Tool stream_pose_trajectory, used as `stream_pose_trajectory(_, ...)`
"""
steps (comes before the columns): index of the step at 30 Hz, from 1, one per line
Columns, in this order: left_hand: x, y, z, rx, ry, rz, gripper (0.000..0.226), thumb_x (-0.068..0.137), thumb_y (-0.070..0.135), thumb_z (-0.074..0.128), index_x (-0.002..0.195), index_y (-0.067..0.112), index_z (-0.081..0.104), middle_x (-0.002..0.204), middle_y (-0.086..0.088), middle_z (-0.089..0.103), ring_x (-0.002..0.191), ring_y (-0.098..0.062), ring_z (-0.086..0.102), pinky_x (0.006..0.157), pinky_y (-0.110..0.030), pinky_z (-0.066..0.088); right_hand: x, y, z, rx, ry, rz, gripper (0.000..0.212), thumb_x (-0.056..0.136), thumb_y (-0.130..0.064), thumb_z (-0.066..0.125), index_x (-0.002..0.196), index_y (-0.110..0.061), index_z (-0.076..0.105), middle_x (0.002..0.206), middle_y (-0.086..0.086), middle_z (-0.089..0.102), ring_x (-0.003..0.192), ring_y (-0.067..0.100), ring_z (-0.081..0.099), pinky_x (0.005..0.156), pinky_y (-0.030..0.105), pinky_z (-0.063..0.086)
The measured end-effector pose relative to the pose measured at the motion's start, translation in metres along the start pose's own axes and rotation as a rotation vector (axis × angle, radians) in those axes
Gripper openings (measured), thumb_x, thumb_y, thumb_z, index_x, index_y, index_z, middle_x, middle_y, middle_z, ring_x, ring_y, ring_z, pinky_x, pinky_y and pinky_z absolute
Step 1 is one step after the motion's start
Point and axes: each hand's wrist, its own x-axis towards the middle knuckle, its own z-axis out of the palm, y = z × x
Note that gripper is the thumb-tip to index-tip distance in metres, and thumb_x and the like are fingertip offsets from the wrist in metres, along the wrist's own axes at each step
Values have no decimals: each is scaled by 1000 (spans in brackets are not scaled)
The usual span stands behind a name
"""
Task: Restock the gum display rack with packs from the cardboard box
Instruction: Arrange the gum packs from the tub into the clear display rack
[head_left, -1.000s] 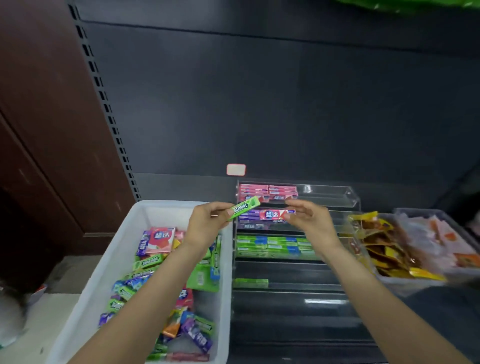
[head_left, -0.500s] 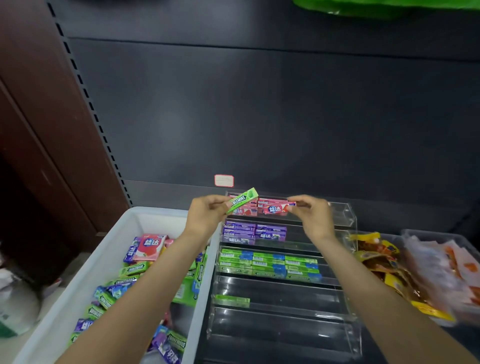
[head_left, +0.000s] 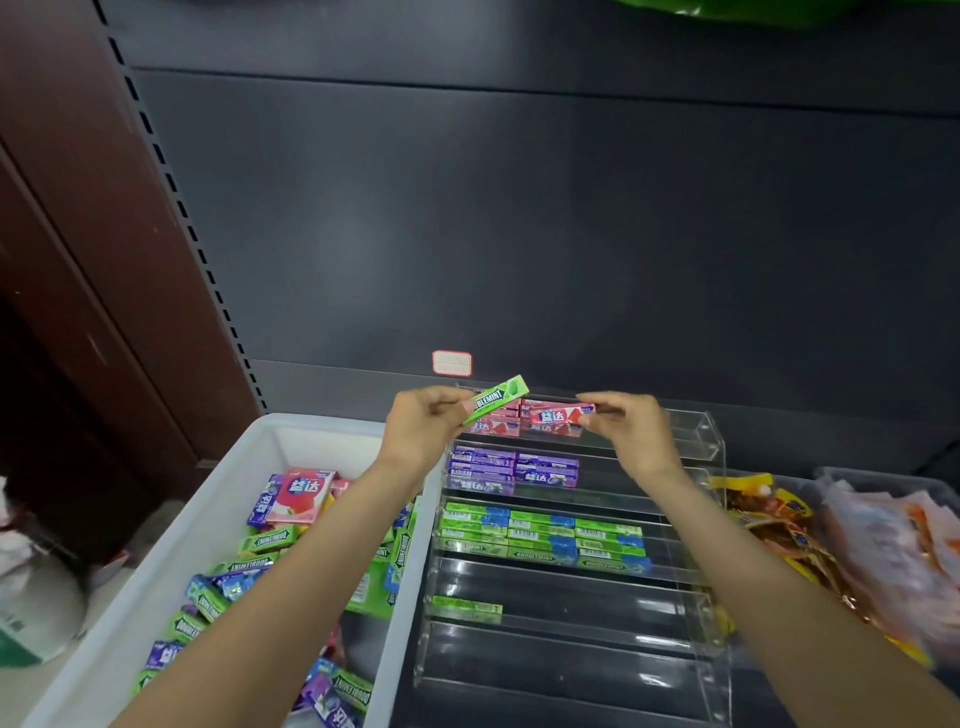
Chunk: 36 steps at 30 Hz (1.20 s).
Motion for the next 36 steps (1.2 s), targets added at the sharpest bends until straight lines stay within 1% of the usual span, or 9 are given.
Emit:
stream_pose_trajectory(7, 1, -2, -1, 39, -3, 2, 16, 89, 5, 59, 103, 2, 66, 88, -6, 66, 76, -7, 62, 66, -11, 53, 4, -3, -5, -218, -150, -134, 29, 86, -5, 63, 113, -13, 68, 111, 7, 68, 101, 15, 61, 82, 18, 45)
stream_pose_trajectory(12, 0, -2, 0, 40, 5, 7, 14, 88, 6, 60, 100, 4, 67, 88, -6, 67, 77, -10, 63, 63, -9, 53, 3, 0, 0, -353, -130, -184, 24, 85, -11, 66, 108, -12, 70, 106, 6, 61, 99, 16, 54, 85, 20, 40)
stream_pose_trajectory(16, 1, -4, -2, 60, 6, 5, 14, 88, 7, 61, 101, 5, 67, 90, -7, 68, 84, -17, 64, 72, -16, 53, 1, -1, 4, -354, -117, -196, 23, 87, -9, 63, 108, -10, 70, 104, 7, 60, 91, 11, 52, 82, 16, 37)
stream_pose_trajectory(20, -1, -7, -2, 103, 8, 13, 14, 88, 7, 62, 100, 6, 68, 91, -8, 68, 88, -20, 64, 79, -23, 53, -2, -1, 8, -383, -112, -197, 21, 88, -11, 62, 107, -11, 70, 106, 6, 63, 99, 16, 58, 86, 19, 42)
stream_pose_trajectory(24, -5, -7, -1, 221, -20, 76, 13, 87, 9, 64, 98, 9, 70, 87, -4, 68, 86, -18, 64, 87, -29, 52, -10, -4, 12, -462, -103, -210, 24, 89, -22, 61, 112, -15, 68, 109, 0, 60, 106, 13, 48, 88, 21, 36)
stream_pose_trajectory(27, -9, -9, -3, 358, -51, 161, 15, 87, 12, 64, 101, 11, 70, 88, 2, 66, 84, -10, 61, 81, -18, 48, -23, -15, 17, -206, -111, -189, 27, 90, -26, 60, 115, -16, 65, 109, -3, 60, 103, 9, 52, 89, 20, 42)
stream_pose_trajectory(30, -15, -11, -3, 397, -105, 180, 16, 88, 13, 64, 102, 11, 70, 88, 4, 66, 82, -7, 62, 73, -7, 46, -40, -29, 22, 86, -189, -114, 31, 89, -24, 61, 120, -19, 62, 104, -9, 61, 94, 2, 58, 82, 13, 46)
stream_pose_trajectory(33, -23, -16, -6, 384, -164, 173, 16, 86, 12, 65, 101, 13, 71, 88, 1, 68, 83, -9, 63, 78, -12, 49, -53, -29, 27, 107, -237, -109, 24, 85, -18, 67, 109, -23, 68, 96, -16, 63, 86, 0, 59, 76, 12, 45)
stream_pose_trajectory(36, -33, -26, -15, 418, -207, 172, 17, 85, 14, 67, 102, 15, 69, 98, -1, 69, 84, -8, 62, 70, -4, 45, -66, -25, 34, 155, -248, -61, 18, 80, -12, 71, 93, -25, 71, 87, -15, 67, 76, 0, 61, 72, 11, 45)
